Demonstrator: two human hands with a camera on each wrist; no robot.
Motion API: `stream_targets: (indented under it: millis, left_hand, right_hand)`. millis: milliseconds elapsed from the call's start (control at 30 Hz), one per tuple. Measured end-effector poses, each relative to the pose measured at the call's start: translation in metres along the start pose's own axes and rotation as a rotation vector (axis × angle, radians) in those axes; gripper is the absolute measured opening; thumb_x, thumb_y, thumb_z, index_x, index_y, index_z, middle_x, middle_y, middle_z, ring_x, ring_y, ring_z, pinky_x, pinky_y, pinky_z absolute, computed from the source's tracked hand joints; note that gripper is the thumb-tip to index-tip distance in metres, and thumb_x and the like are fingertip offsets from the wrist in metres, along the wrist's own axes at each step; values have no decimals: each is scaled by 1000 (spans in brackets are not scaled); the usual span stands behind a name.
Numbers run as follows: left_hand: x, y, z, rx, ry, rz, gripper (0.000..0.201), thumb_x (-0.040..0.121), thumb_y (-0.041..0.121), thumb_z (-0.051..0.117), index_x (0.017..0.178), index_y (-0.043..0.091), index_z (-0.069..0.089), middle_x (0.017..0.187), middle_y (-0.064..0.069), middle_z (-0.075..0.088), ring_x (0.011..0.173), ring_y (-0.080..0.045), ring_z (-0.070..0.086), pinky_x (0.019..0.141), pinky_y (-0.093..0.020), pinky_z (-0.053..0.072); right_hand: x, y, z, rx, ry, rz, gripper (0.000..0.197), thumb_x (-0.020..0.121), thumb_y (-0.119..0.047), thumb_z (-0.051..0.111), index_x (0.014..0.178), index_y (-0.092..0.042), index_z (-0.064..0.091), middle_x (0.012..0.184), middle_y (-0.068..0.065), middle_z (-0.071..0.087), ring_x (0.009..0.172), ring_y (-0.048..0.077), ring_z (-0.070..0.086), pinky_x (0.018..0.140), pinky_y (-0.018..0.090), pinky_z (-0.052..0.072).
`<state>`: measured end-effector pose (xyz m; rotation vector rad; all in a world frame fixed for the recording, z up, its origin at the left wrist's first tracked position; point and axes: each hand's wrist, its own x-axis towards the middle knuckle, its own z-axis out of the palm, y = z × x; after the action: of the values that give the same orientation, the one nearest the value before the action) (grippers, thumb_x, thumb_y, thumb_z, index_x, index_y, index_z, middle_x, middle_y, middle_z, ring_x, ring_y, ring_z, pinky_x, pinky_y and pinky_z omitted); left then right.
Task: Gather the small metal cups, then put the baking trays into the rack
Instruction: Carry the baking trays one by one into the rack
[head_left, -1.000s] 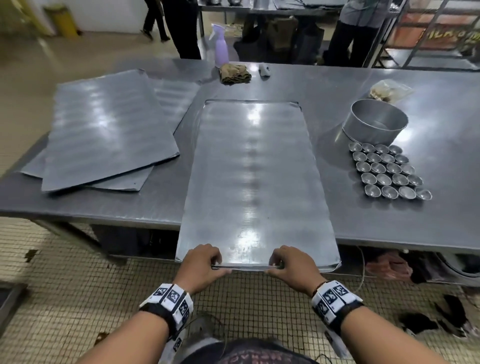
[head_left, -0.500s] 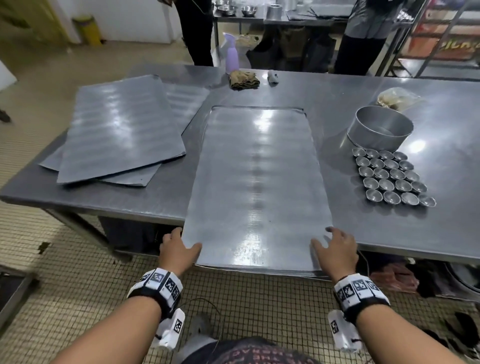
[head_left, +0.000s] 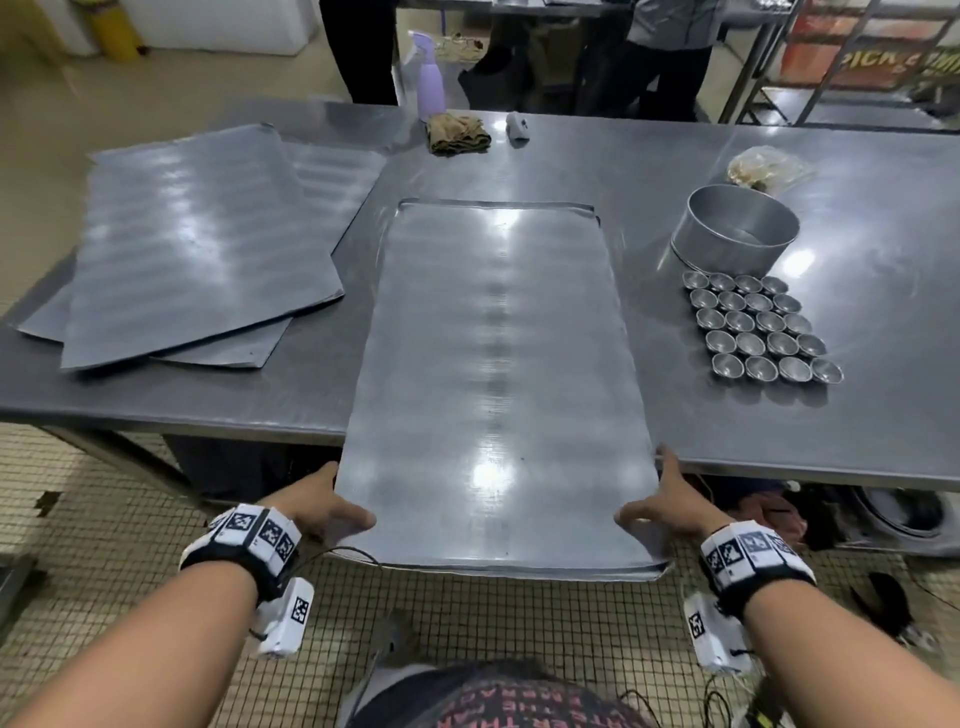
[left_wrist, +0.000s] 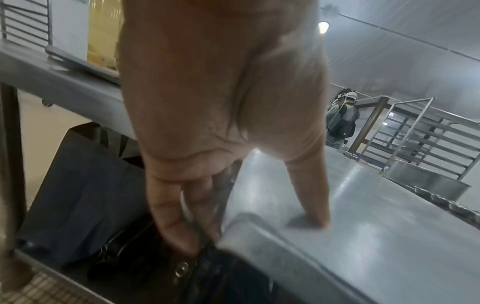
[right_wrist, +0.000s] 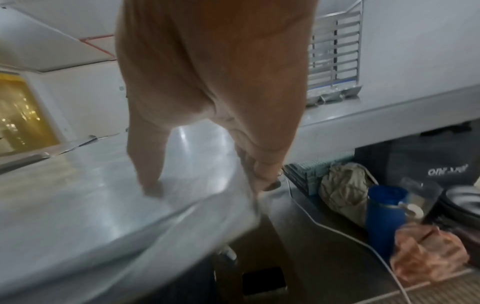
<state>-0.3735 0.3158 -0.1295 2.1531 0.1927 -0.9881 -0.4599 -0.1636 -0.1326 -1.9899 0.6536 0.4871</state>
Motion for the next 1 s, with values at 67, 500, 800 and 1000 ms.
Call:
stream_targets:
  millis: [67,500,800,1000]
  left_hand:
    - [-2,6,8,-73,100,43,46,80,31,83,114,20,54,106,3,67,94,-10,64,74,-24,49]
    - [13,16,42,-357,385,71,55,91,48,66,135,27,41,118,2,62,103,-22,61,92,-40,49]
    - [28,18,28,-444,369,142,57,90,44,69,138,22,47,129,2,62,118,-20,60,105,-44,46]
    - [25,4,25,-315,413,170,58,88,61,61,135,29,50,131,5,63,120,-19,60,104,-48,49]
  right_hand:
    - [4,3,8,90,91,-37,115,70,-18,90,154,-16,11,139,7,46,114,24,52,95,31,39]
    - [10,4,31,2,269,112,75,97,-54,50,153,-14,20,147,17,49,131,39,49,106,46,39]
    - [15,10,22,107,271,33,62,86,-52,68,133,-17,51,122,2,65,107,21,63,94,42,50]
    - [-3,10,22,173,272,-32,45,88,-41,67,128,-25,53,114,-8,66,102,15,65,93,45,54]
